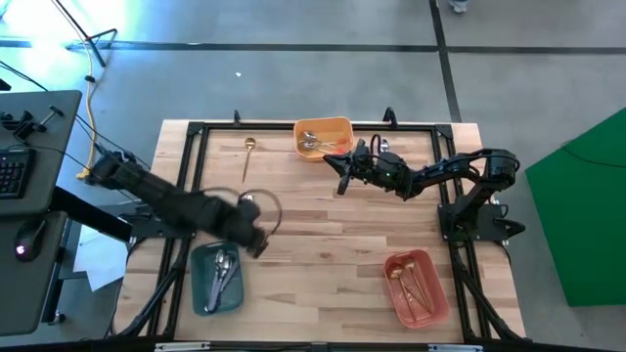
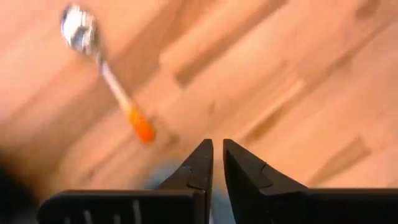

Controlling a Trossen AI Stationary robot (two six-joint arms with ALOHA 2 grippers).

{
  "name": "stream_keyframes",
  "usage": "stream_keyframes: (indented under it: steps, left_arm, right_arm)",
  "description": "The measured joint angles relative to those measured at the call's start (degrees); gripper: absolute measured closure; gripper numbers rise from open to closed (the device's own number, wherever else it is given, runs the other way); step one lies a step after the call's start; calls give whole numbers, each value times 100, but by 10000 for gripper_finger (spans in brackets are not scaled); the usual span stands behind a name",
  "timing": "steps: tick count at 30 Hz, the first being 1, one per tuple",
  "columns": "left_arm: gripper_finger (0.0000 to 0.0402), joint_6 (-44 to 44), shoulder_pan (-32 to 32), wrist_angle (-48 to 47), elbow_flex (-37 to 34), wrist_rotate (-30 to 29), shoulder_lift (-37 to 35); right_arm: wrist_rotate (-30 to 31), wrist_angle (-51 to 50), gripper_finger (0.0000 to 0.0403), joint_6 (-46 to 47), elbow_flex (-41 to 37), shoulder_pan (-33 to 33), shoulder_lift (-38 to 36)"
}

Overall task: Sort silverware by color (type)
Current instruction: Put the orange spoon into the yellow bin

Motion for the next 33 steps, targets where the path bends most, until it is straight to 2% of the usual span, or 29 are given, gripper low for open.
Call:
stream_keyframes:
  steps: [6, 12, 18, 24, 30, 33]
  left_arm:
    - [350, 1712, 1187, 878, -465, -69, -4]
    - [301, 2471, 1990, 1598, -1206, 251, 0]
    - [252, 2494, 2396, 1605, -1599, 532, -22]
    - [218, 2191, 2432, 1546, -1846, 995, -42]
    - [213, 1893, 2547, 1591, -2394, 901, -42]
    - [222, 1900, 2616, 1908, -2700, 777, -42]
  right_arm:
    - [0, -20, 403, -4, 0, 0, 0]
    - [2, -267, 403, -4, 0, 0, 0]
    - [232, -936, 403, 29, 0, 29, 0]
    - [615, -1174, 403, -4, 1, 166, 0]
    - [647, -1205, 403, -28, 0, 190, 0]
    - [648, -1231, 403, -28, 0, 190, 0]
